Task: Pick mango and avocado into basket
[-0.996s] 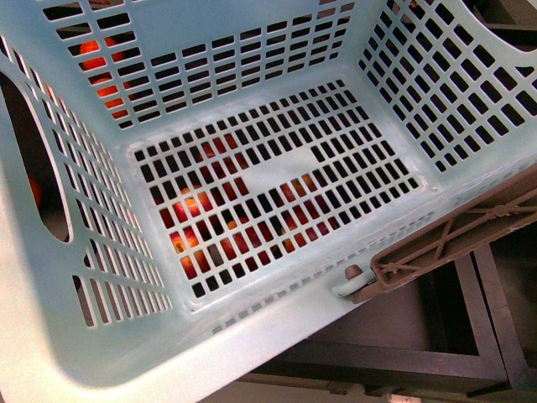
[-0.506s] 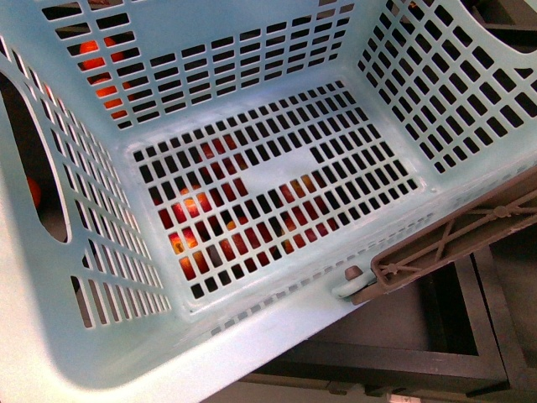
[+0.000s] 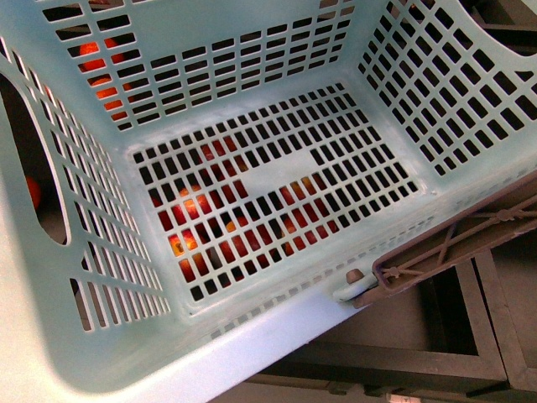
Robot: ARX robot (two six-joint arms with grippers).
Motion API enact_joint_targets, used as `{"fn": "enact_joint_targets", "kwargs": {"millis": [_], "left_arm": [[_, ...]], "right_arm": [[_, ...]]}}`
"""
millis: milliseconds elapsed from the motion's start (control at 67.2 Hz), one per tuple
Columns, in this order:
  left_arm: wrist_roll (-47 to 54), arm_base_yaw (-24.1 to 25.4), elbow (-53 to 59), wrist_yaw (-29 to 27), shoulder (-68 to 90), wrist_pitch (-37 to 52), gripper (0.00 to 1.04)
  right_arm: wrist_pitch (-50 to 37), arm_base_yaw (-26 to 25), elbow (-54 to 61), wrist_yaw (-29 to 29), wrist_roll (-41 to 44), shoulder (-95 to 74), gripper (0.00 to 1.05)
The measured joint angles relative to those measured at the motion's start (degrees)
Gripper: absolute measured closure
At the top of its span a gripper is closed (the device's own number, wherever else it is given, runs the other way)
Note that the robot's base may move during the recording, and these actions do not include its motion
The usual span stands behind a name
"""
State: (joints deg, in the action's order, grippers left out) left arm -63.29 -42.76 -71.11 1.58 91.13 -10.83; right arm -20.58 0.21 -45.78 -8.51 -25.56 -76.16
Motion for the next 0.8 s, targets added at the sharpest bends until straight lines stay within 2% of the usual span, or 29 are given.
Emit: {"fn": "enact_joint_targets", "kwargs": {"millis": [193,431,506,521,625,803], "left_arm": [[0.02,0.02,0.0,-0.09,0.0,0.0,0.9],[0.02,0.02,0.0,-0.04,0.0,0.0,0.9],[0.02,0.02,0.0,-0.04,0.0,0.0,0.9],[0.04,0.02,0.0,-0.09,0.0,0.0,0.9],[0.02,0.02,0.0,-0.11,0.0,0.0,0.9],[-0.22,0.02,0.02,-0.09,0.09,-0.02,0.91]], "right_arm": [[-0.59,8.85,-1.16,2.82,1.81,-2.19,0.41],[-1.05,13.33,-0.9,4.22,4.48,-3.76,0.41],[-1.09,13.86,-0.26,3.74,5.16,-3.8,0.31],[-1.09,14.1,0.15,3.56,5.57,-3.78,0.24],[-1.05,14.38,1.03,3.43,6.14,-3.5,0.08],[0.9,12.37,2.08,4.26,6.29,-0.94,0.09]]}}
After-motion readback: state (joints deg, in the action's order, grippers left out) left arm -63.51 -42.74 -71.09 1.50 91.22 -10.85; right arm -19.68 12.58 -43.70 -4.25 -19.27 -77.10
